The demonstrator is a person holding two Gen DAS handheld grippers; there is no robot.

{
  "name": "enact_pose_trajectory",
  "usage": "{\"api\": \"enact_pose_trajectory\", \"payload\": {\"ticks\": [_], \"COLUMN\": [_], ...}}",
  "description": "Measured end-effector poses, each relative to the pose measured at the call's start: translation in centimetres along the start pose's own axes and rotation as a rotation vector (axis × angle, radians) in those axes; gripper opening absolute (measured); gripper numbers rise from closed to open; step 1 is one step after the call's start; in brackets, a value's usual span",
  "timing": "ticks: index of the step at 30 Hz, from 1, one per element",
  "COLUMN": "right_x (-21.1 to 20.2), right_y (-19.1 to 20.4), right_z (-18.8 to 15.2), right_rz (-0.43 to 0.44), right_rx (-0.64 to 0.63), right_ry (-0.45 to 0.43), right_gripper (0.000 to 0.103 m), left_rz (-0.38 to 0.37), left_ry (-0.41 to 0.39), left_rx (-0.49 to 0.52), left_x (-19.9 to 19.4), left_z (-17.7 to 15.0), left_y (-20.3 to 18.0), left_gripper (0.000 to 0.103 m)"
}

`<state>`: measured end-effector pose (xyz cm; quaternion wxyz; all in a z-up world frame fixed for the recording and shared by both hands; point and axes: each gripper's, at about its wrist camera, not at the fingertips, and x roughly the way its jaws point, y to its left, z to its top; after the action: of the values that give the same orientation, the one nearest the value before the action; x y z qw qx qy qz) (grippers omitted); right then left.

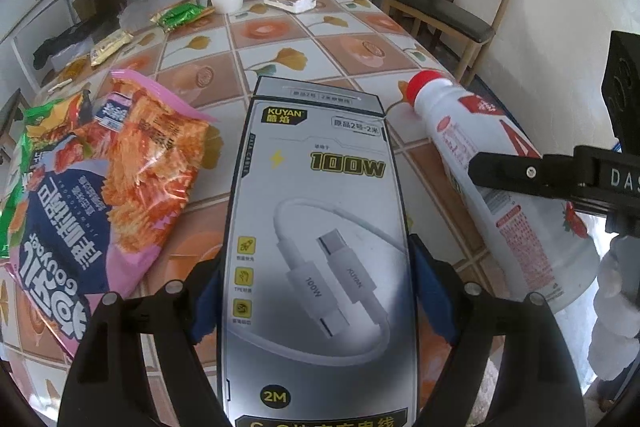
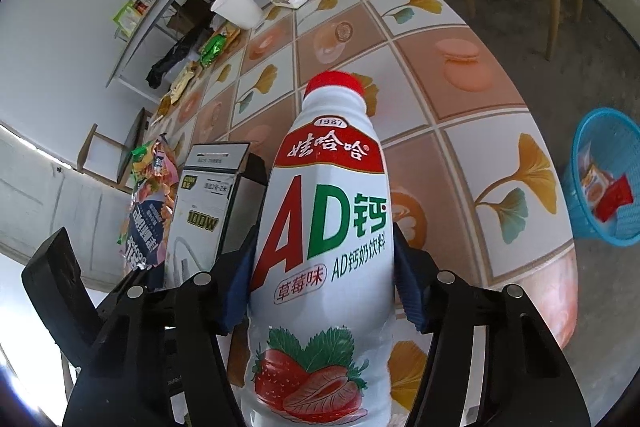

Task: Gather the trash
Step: 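Lift the cable box with the left gripper while the right gripper holds the bottle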

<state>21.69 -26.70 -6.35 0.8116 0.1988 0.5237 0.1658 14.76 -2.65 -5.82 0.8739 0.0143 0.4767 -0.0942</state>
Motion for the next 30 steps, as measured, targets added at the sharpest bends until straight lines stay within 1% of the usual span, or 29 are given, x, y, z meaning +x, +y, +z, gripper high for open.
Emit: {"api": "enact_pose_trajectory", "payload": {"ticks": [11,14,18,22,27,28,30], "right_x": [-0.9,-0.9,-0.4,0.3,0.9,0.9,0.8], "right_y": [0.1,0.1,0.1,0.0,-0.3,-0.3,-0.3], "right_z": [-0.2,-0.3,-0.3,0.2,0.7,0.6,0.4], "right_rz": [-0.001,-0.013,-0.022,-0.032,-0.003,-0.005,0.005], "right_rx": [0.000,-0.004,0.005,0.023,0.050,0.052,0.051], "right_ry": [-0.023,-0.022,0.008,0.034,0.037,0.034,0.030], "right_gripper": [0.056,0.056,0.057,0.060,0.061,0.056,0.056], "left_rz": [0.021,0.022,0.023,0.021,0.024,0.024,0.026], "left_ry": [-0.053,-0.061,-0.062,-0.061,-0.066,-0.068,-0.073], "left_rx": [0.008,0.010,0.007,0.002,-0.004,-0.004,-0.003], "left_x": [-1.6,-1.9,-2.0,-2.0,-2.3,-2.3,-2.4], "left_z": [-0.1,-0.3,-0.4,-0.5,-0.6,-0.6,-0.5], "left_y": [-0.2,-0.2,-0.2,-0.1,0.0,0.0,0.0], "left_gripper": [0.079,0.079,0.079,0.079,0.079,0.079,0.079]}}
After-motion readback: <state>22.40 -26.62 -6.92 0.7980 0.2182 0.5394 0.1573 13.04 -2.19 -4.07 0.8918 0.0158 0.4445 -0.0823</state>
